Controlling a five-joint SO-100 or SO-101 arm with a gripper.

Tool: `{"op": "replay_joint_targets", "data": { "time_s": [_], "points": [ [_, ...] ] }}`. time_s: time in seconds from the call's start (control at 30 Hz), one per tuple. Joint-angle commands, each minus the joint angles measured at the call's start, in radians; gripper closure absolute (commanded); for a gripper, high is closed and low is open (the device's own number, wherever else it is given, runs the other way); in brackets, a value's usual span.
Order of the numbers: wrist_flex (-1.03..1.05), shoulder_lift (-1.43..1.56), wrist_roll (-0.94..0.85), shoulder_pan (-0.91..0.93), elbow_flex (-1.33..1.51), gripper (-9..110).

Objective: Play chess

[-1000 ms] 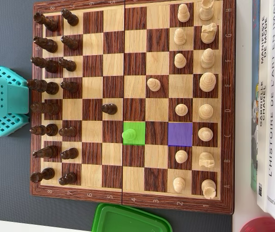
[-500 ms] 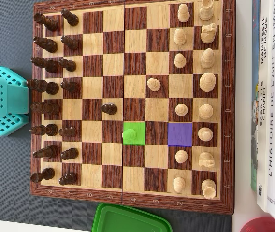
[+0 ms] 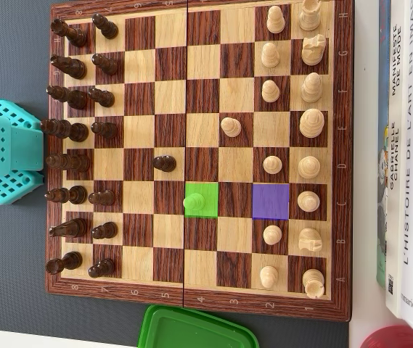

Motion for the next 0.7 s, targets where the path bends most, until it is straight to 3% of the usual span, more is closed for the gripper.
{"op": "replay_joint_targets", "data": {
  "time_s": [0.0, 0.67],
  "points": [
    [-0.003, -0.012, -0.008, 0.002, 0.021, 86],
    [-0.003, -0.012, 0.002, -0.002, 0.021, 86]
  ]
}}
